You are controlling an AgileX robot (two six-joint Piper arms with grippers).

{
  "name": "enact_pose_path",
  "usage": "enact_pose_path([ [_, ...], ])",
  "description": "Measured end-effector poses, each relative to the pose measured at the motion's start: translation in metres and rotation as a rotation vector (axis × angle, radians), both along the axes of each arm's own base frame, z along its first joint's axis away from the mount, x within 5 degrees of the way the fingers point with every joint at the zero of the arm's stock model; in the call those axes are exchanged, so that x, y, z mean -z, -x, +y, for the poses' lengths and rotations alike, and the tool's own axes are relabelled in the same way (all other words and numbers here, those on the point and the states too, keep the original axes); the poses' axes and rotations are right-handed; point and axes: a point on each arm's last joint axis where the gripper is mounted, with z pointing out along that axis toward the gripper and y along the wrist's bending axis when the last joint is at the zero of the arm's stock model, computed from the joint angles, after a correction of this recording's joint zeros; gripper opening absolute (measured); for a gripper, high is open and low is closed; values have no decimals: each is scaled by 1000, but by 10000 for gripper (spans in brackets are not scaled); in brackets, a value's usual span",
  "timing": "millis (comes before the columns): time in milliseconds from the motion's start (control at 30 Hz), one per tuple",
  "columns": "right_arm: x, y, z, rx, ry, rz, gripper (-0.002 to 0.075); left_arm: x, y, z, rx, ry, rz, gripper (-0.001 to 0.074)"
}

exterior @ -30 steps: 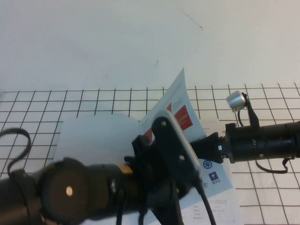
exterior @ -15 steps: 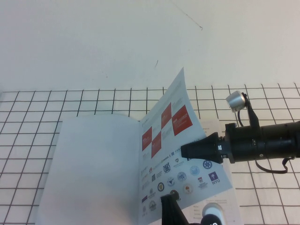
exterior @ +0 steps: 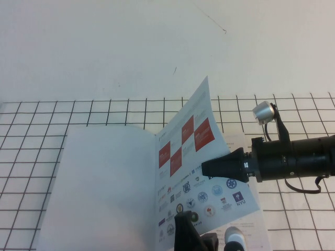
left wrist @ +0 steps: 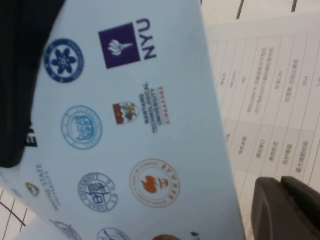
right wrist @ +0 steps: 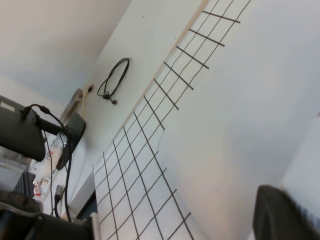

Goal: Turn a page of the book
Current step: Open the closed book

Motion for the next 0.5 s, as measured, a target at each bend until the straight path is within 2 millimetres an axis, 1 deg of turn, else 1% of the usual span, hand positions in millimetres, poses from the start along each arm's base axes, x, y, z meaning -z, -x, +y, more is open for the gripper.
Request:
enact_pose_path([
  [133,0,0,0,-4,1,-15,0,8,0,-1,2,-28,1,-2],
  [300,0,0,0,-11,1,-43,0,12,-1,-1,11,-45,-14,-2],
  [500,-1,0,0,-13,1,-53,0,19,-7,0,-21,-68,-60,-2],
])
